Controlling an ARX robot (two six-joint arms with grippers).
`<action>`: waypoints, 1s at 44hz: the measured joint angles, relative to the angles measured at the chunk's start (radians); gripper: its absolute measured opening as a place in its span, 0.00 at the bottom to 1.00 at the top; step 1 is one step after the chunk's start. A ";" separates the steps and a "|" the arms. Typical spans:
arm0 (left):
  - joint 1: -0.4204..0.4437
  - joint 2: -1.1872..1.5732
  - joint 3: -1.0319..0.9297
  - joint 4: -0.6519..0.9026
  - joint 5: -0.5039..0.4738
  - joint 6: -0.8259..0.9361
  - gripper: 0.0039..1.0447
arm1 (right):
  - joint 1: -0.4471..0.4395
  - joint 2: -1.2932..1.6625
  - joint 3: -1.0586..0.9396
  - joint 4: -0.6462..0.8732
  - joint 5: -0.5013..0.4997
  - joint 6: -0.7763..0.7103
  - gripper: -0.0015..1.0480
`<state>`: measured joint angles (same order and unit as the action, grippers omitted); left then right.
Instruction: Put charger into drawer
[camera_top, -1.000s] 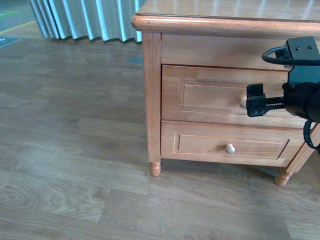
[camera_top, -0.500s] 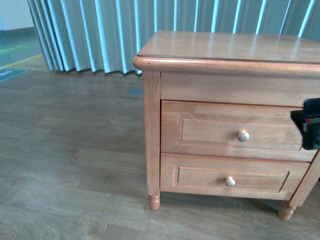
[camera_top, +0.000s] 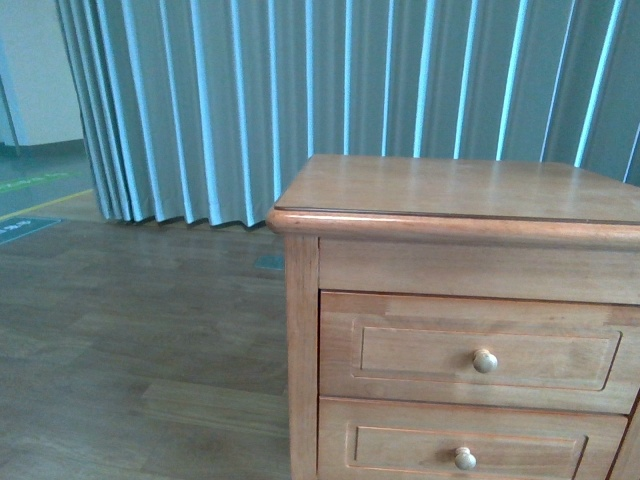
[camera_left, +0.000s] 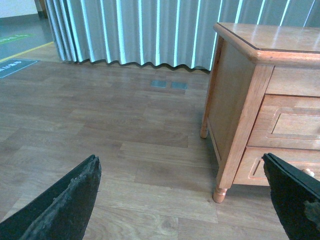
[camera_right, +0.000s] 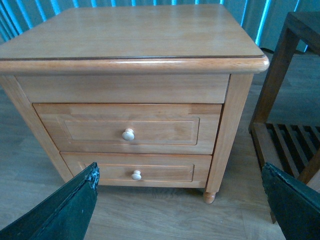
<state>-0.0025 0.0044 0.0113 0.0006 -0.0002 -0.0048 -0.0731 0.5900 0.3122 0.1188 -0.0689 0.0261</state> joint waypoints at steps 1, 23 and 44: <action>0.000 0.000 0.000 0.000 0.000 0.000 0.94 | -0.003 -0.014 -0.004 -0.004 0.001 0.005 0.92; 0.000 0.000 0.000 0.000 0.000 0.000 0.94 | 0.059 -0.084 -0.097 0.166 0.064 -0.006 0.69; 0.000 0.000 0.000 0.000 0.000 0.000 0.94 | 0.069 -0.229 -0.222 0.150 0.068 -0.026 0.01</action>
<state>-0.0025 0.0044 0.0113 0.0006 -0.0002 -0.0044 -0.0036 0.3614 0.0902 0.2687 -0.0006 0.0002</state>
